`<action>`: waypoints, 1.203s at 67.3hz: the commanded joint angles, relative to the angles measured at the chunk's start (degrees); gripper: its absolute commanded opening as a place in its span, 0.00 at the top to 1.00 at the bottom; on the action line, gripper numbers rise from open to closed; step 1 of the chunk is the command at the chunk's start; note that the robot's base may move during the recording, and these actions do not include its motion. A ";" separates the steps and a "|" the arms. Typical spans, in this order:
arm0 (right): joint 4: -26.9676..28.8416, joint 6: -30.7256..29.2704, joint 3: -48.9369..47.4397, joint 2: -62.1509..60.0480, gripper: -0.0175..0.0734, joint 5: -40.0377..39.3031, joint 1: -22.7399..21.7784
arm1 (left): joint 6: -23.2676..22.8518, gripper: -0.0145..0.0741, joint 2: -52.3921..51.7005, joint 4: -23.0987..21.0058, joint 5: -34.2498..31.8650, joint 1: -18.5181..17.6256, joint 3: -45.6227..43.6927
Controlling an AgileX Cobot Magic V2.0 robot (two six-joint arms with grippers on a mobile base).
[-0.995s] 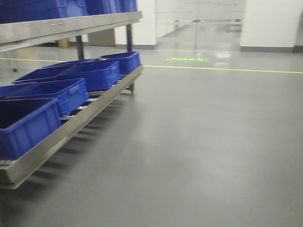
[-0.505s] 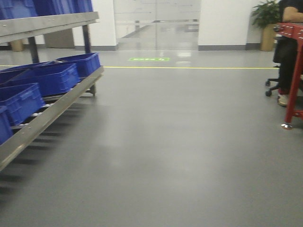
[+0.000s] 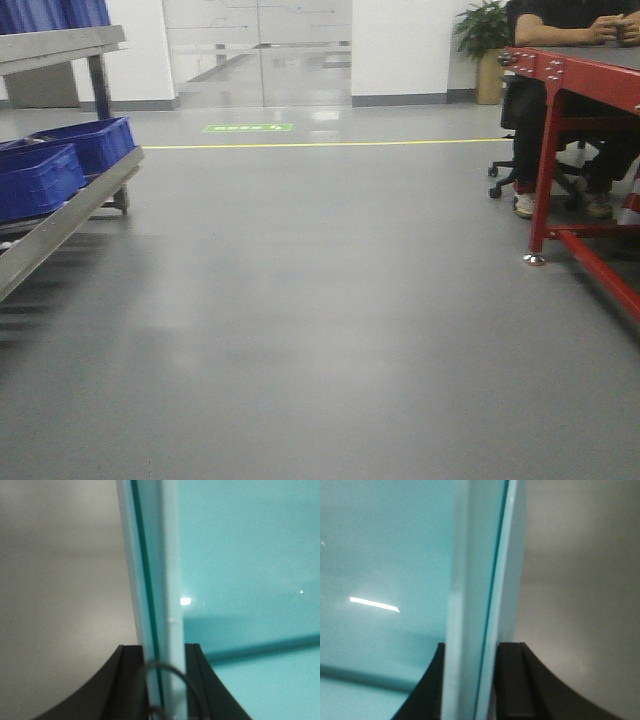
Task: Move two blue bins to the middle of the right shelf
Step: 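Drive the base along the aisle holding the bin in both grippers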
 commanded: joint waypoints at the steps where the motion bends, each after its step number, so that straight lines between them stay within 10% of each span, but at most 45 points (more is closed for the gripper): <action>1: 0.80 0.01 -1.26 -1.38 0.98 -5.65 -0.21 | 0.81 0.96 -0.98 0.21 -3.77 0.06 -0.65; 81: 0.80 0.01 -1.26 -1.38 0.98 -5.65 -0.21 | 0.81 0.96 -0.98 0.21 -3.77 0.06 -0.65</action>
